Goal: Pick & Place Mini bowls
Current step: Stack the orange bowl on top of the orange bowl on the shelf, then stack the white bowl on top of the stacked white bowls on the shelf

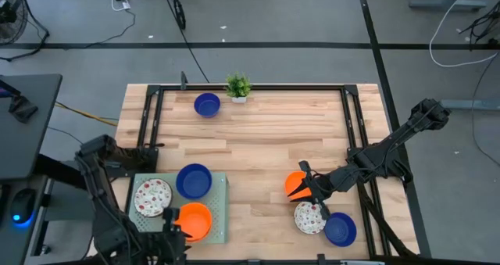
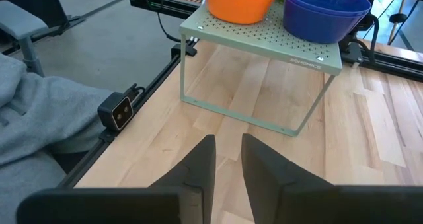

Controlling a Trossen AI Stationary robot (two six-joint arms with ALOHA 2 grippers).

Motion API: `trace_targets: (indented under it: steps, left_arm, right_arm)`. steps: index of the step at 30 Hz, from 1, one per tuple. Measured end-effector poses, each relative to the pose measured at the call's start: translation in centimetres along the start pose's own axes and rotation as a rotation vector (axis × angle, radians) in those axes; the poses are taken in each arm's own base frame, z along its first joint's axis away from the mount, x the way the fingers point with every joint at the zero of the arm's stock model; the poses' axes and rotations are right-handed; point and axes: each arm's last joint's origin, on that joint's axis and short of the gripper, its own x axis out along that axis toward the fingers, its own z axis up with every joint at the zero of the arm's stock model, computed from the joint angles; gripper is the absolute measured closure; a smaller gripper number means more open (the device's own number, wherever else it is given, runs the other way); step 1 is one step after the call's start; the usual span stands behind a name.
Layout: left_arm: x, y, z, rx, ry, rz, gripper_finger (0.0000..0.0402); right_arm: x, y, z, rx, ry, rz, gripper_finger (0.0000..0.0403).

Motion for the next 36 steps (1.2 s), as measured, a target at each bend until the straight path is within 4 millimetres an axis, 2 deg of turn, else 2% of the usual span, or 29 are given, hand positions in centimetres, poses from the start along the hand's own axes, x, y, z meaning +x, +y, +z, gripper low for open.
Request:
trace_targets:
  steps: [6, 8, 17, 22, 26, 29, 33, 36]
  left_arm:
    - [0.6, -0.3, -0.2, 0.012, 0.036, -0.014, 0.037]
    - [0.5, -0.3, -0.1, 0.03, 0.032, -0.014, 0.0391]
    - [0.5, -0.3, -0.1, 0.008, 0.029, -0.016, 0.0369]
    - [0.5, -0.2, 0.0, -0.037, 0.008, 0.003, 0.0327]
    - [0.5, -0.2, 0.2, 0.007, -0.05, 0.041, 0.0306]
    - [0.5, 0.0, 0.7, 0.081, -0.129, 0.097, 0.0315]
    - [1.5, 0.8, 2.0, 0.155, -0.157, 0.142, 0.0352]
    - [3.4, 1.8, 3.2, 0.233, -0.138, 0.137, 0.0387]
  right_arm:
    - [0.0, 0.0, 0.0, 0.0, 0.0, 0.0, 0.0328]
    - [0.0, 0.0, 0.0, 0.0, 0.0, 0.0, 0.0328]
    - [0.0, 0.0, 0.0, 0.0, 0.0, 0.0, 0.0328]
    - [0.0, 0.0, 0.0, 0.0, 0.0, 0.0, 0.0328]
    - [0.0, 0.0, 0.0, 0.0, 0.0, 0.0, 0.0328]
    - [0.0, 0.0, 0.0, 0.0, 0.0, 0.0, 0.0328]
    - [0.0, 0.0, 0.0, 0.017, 0.002, 0.0, 0.0328]
    - [0.0, 0.1, -0.2, 0.052, 0.022, 0.004, 0.0328]
